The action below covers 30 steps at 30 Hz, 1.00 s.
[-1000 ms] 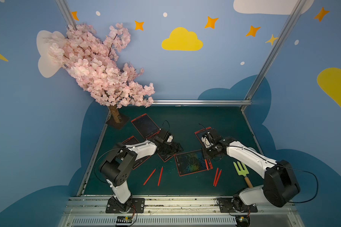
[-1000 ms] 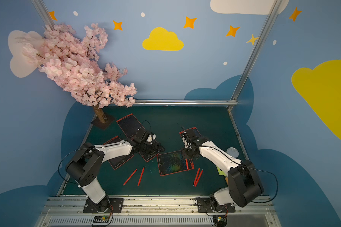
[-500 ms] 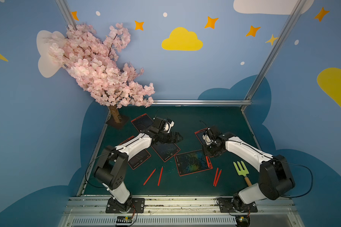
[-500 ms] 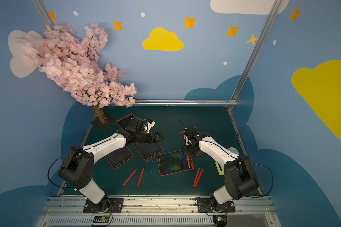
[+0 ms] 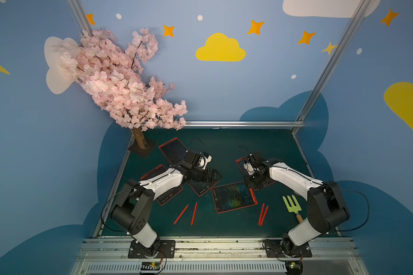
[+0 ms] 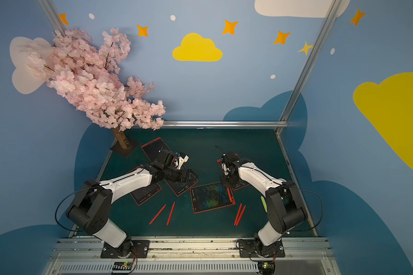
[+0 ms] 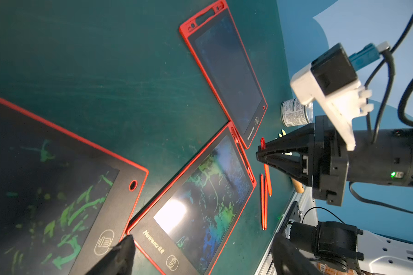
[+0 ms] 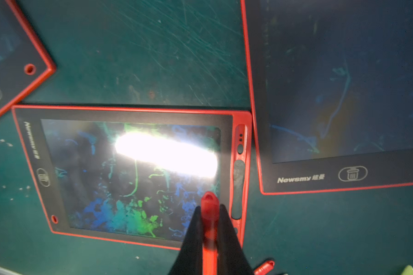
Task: Place the stylus back onto the writing tablet
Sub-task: Place the stylus on the writing tablet.
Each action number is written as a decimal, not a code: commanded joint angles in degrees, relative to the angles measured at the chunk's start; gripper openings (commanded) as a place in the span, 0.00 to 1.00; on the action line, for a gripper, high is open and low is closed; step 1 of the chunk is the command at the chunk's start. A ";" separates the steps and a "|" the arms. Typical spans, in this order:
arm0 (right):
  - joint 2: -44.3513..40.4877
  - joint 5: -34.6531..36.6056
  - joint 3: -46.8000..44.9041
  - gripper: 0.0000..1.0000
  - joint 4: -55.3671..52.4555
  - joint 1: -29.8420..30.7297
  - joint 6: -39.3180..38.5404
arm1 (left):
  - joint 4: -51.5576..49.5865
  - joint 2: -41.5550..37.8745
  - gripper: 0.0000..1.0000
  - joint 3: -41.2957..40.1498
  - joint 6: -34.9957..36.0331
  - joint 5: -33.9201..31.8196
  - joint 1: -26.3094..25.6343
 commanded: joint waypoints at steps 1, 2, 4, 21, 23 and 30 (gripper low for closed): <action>0.04 1.75 1.09 0.08 -0.90 -0.86 -1.45 | -0.91 -2.88 0.90 -0.72 1.20 0.82 -0.05; -0.32 1.48 0.74 0.08 -0.32 -1.26 -1.40 | -0.97 -3.25 0.91 -0.88 1.43 0.89 -0.09; -0.75 0.57 0.29 0.08 0.37 -2.18 -1.58 | -1.43 -3.80 0.95 -1.20 1.62 0.95 -0.14; -0.59 0.88 -2.59 0.09 5.79 -4.15 -3.81 | 3.02 -9.88 0.99 -6.24 5.46 2.66 -3.21; 0.15 0.70 -2.63 0.09 6.18 -4.16 -4.16 | 1.75 -9.52 0.99 -5.69 6.16 2.63 -3.31; 2.41 0.79 -2.00 0.09 6.12 -4.20 -4.52 | 2.80 -9.87 0.99 -5.46 6.25 3.20 -3.55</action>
